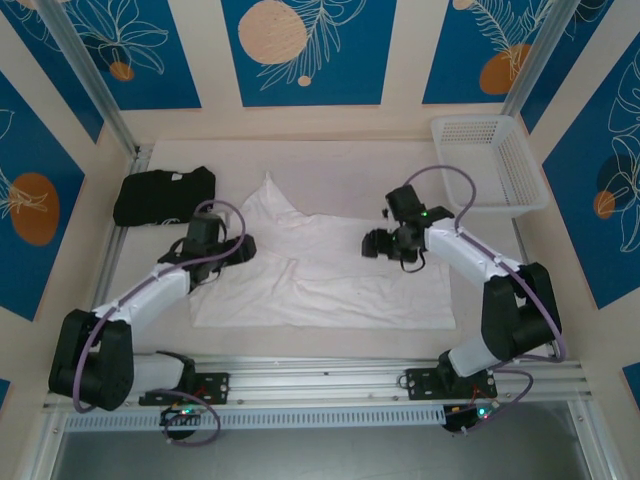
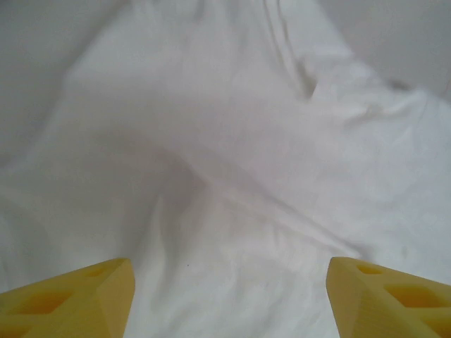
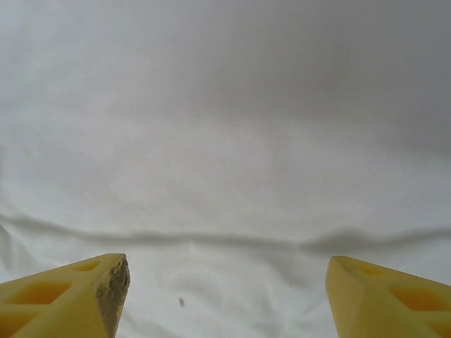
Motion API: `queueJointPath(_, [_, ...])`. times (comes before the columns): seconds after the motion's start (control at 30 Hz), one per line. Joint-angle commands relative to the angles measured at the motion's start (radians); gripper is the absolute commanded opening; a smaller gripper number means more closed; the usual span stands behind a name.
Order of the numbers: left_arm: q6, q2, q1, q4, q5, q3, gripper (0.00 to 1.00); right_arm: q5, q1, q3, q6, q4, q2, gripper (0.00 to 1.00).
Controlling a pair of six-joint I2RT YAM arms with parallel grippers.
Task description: Fold the inside-out t-shirt
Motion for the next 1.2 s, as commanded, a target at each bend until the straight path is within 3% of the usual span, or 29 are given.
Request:
queueJointPath(0.0, [0.035, 0.058, 0.03, 0.033, -0.048, 0.091, 0.73, 0.056, -0.082, 0.034, -0.006, 0.124, 0.004, 0.76])
queueJointPath(0.1, [0.003, 0.164, 0.048, 0.055, 0.018, 0.177, 0.73, 0.103, -0.143, 0.098, 0.028, 0.166, 0.081, 0.73])
queueJointPath(0.27, [-0.043, 0.277, 0.051, 0.112, 0.126, 0.253, 0.73, 0.239, -0.191, 0.242, 0.007, 0.056, 0.256, 0.66])
queueJointPath(0.57, [-0.057, 0.391, 0.049, 0.111, 0.236, 0.334, 0.72, 0.313, -0.282, 0.213, -0.057, 0.037, 0.334, 0.65])
queueJointPath(0.77, [-0.054, 0.398, 0.048, 0.119, 0.243, 0.317, 0.72, 0.387, -0.298, 0.239, -0.096, 0.032, 0.424, 0.65])
queueJointPath(1.17, [-0.057, 0.421, 0.048, 0.134, 0.257, 0.314, 0.72, 0.247, -0.374, 0.262, -0.124, 0.094, 0.449, 0.66])
